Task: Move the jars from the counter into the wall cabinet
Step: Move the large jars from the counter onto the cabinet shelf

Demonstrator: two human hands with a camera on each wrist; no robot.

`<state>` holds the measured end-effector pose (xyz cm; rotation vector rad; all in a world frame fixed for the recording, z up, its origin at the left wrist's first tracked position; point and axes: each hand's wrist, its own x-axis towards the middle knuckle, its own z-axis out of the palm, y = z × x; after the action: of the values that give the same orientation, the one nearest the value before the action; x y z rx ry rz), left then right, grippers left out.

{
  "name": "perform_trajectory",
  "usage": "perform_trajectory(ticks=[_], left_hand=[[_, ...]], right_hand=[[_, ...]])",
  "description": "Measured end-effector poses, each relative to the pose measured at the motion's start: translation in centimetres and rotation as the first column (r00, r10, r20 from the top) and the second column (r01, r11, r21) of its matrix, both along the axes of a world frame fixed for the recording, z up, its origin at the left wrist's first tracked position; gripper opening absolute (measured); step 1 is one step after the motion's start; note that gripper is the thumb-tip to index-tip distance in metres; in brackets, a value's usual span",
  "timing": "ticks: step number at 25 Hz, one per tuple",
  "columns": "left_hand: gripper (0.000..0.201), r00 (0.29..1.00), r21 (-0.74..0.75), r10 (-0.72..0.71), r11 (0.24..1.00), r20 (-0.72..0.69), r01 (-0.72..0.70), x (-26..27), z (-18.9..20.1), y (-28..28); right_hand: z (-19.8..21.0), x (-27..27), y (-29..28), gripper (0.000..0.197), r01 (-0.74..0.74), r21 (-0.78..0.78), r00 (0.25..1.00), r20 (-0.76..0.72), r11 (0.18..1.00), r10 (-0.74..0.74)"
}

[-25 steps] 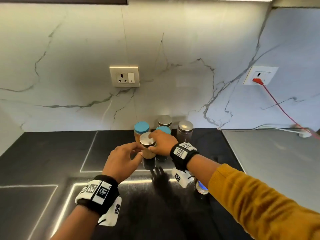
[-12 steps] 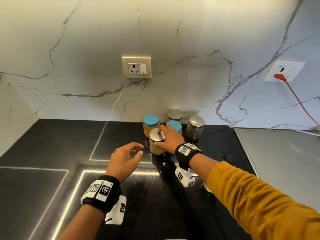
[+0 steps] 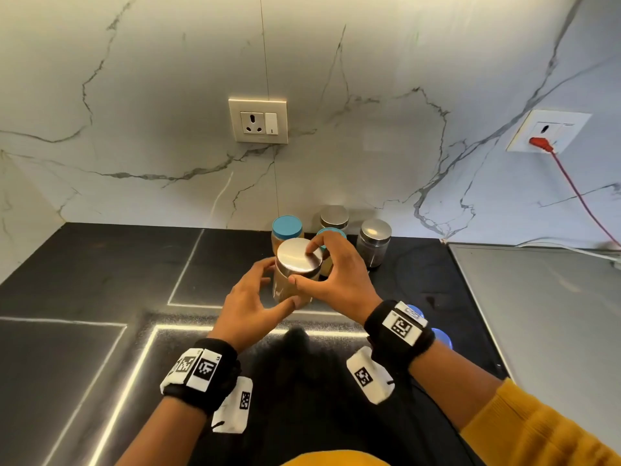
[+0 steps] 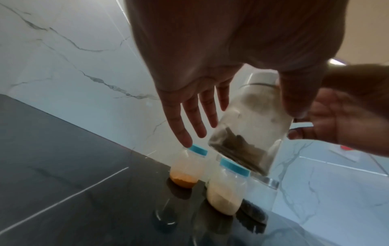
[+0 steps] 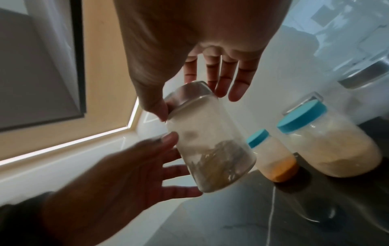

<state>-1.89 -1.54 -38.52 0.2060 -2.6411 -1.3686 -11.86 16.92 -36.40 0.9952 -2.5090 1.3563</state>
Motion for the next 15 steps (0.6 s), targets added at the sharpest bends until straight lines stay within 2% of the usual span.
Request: perform_trajectory(ticks=[3, 6, 8, 9, 10, 12, 13, 15], left_hand=[[0.081, 0.995, 0.079, -0.014, 0.997, -0.099, 0.022, -0.4, 1.5, 1.1], [0.079, 0.990, 0.080, 0.007, 0.997, -0.139, 0.005, -0.8, 1.9, 0.9], [0.083, 0.991, 0.058, 0.042, 0.998, -0.129, -0.035, -0.9, 1.8, 0.5], [0.084, 0.990, 0.055, 0.058, 0.997, -0.125, -0.052, -0.9, 1.7, 0.4], [0.086, 0.990, 0.057, 0.068, 0.996, -0.124, -0.061, -0.9, 1.6, 0.3], [0.088, 0.990, 0.063, 0.072, 0.996, -0.124, -0.065, -0.8, 1.7, 0.2], [0.088, 0.990, 0.063, 0.070, 0.996, -0.126, -0.062, -0.8, 1.8, 0.2], [0.089, 0.989, 0.058, 0.063, 0.997, -0.133, -0.056, -0.9, 2.1, 0.1]], right_hand=[[2.1, 1.4, 0.8, 0.050, -0.088, -0.054, 0.996, 0.021, 0.995, 0.089], [3.1, 0.6, 1.1, 0.036, -0.165, -0.061, 0.984, 0.059, 0.984, 0.169], [2.8, -1.3, 1.1, 0.032, -0.103, -0.086, 0.992, 0.067, 0.991, 0.108], [2.3, -2.7, 1.1, 0.031, -0.026, -0.055, 0.997, 0.069, 0.998, 0.029], [1.6, -4.3, 1.1, 0.030, 0.067, 0.027, 0.996, 0.060, 0.997, -0.068], [-0.4, -7.5, 0.9, 0.039, 0.193, 0.296, 0.974, 0.055, 0.936, -0.218], [-1.3, -8.9, 0.8, 0.047, 0.199, 0.409, 0.964, 0.081, 0.890, -0.253], [-2.5, -10.8, 0.4, 0.059, 0.174, 0.530, 0.951, 0.129, 0.830, -0.282]])
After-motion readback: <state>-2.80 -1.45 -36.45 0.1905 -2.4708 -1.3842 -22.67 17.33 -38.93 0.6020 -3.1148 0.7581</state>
